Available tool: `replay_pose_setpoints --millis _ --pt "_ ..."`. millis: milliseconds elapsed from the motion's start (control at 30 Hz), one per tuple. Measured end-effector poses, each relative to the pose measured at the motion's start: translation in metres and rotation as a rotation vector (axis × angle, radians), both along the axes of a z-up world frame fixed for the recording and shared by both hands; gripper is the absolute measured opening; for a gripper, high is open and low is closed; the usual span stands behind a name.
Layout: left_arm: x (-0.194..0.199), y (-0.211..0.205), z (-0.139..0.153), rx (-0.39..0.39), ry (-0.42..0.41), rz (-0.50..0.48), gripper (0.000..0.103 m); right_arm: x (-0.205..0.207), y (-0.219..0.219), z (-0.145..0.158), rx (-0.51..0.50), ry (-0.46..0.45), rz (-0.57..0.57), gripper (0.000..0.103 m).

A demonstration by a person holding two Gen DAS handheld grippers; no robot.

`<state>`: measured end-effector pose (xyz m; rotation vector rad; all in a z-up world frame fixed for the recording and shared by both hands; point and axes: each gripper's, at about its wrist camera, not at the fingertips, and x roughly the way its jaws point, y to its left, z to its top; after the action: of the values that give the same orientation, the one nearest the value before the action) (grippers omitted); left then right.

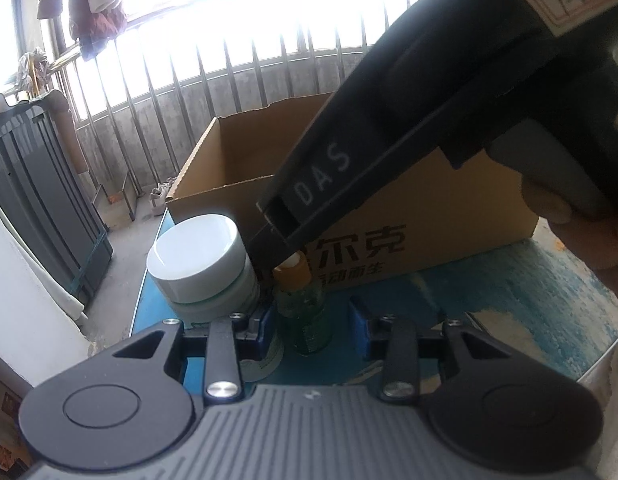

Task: Organize rigid objects
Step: 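Move the open right tool down to the orange-capped dropper bottle, then close the right tool on the dropper bottle and lift it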

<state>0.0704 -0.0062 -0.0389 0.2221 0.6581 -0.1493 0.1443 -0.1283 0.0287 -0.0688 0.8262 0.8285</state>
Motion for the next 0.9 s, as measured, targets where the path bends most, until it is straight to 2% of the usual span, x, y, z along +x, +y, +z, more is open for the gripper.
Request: replay_pose_setpoints --millis 67,333,533,633,700,900 --pt "0.001 -0.001 -0.001 0.003 -0.002 0.000 0.040 -0.003 0.000 0.001 0.000 -0.015 -0.003 0.009" --pt "0.002 -0.005 -0.003 -0.010 -0.010 -0.015 0.040 -0.011 -0.015 0.004 -0.006 -0.014 -0.038 0.008" --pt "0.009 -0.014 -0.014 -0.015 0.037 -0.044 0.040 -0.021 -0.036 0.005 0.005 0.013 -0.086 0.008" --pt "0.012 -0.020 -0.019 -0.013 0.049 -0.062 0.034 -0.027 -0.044 0.004 0.011 0.020 -0.105 0.008" --pt "0.012 -0.025 -0.021 -0.001 0.042 -0.068 0.033 -0.030 -0.049 0.004 0.016 0.022 -0.115 0.008" --pt "0.005 -0.029 -0.003 -0.003 0.023 -0.079 0.033 -0.040 -0.059 0.021 0.042 -0.001 -0.123 0.008"
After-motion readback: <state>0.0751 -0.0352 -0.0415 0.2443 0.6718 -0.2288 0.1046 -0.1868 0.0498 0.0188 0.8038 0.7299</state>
